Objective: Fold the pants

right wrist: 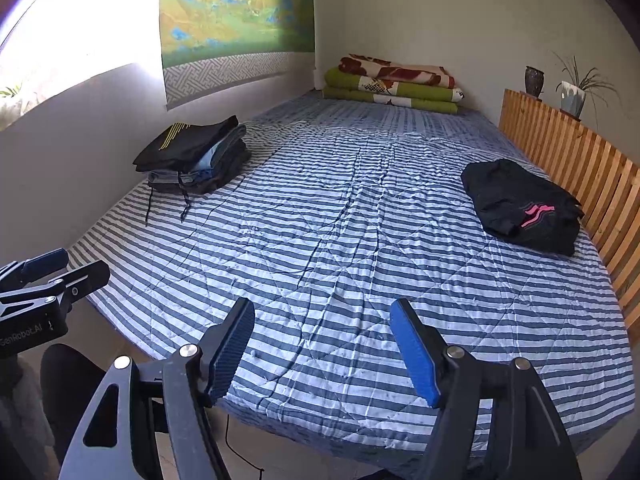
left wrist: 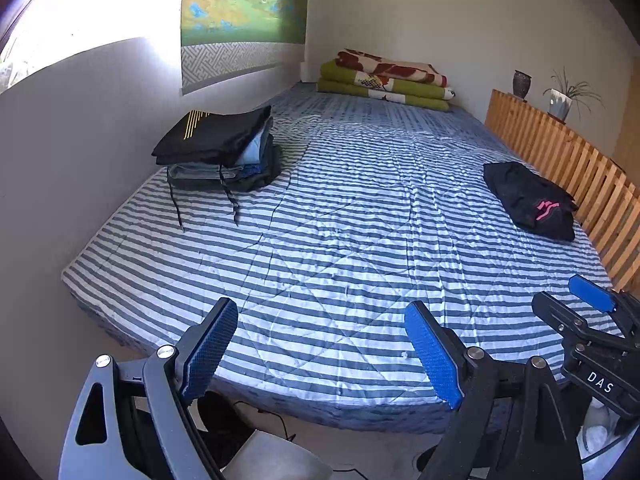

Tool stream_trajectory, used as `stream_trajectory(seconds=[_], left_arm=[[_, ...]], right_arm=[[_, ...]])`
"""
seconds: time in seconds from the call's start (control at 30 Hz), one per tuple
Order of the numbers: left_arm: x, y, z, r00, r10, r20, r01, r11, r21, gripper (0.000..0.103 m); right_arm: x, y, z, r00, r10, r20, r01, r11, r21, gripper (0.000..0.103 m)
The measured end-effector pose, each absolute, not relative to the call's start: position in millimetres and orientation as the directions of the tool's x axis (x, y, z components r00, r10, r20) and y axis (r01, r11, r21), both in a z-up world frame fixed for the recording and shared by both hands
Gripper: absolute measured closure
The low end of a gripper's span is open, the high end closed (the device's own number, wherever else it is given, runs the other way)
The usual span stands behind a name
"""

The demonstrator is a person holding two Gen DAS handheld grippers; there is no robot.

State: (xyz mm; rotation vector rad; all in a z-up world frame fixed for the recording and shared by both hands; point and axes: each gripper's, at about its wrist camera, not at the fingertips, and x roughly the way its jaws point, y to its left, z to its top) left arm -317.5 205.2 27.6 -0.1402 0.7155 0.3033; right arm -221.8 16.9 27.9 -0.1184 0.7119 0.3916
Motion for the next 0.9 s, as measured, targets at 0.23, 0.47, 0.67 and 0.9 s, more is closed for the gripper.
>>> stream_trajectory(seconds=[0.23, 0.47, 0.67, 0.9], left_arm=[[-314, 203, 28, 0.72, 0.216, -0.66, -0.303, 0.953, -0.018, 0.015], [-311, 205, 24, 0.719, 0.213, -0.662, -0.301, 0.953, -0.02, 0.015], [-310, 208, 21, 0.711, 0.219, -0.668, -0.31, 0.951, -0.019, 0.015], [-307, 208, 18, 0.707, 0.224, -0.671, -0.316, 0.949, -0.015, 0.015]], right_arm=[[-220, 15, 27, 0.691, 0.296, -0.66, -0.371, 0.928, 0.029, 0.036], [-218, 14, 25, 0.686, 0.288, -0.668, -0.359, 0.933, 0.033, 0.036], [-217, 17, 21, 0.674, 0.295, -0.677, -0.364, 0.93, 0.042, 0.036], [-216, 17, 18, 0.665, 0.295, -0.686, -0.362, 0.931, 0.049, 0.036]])
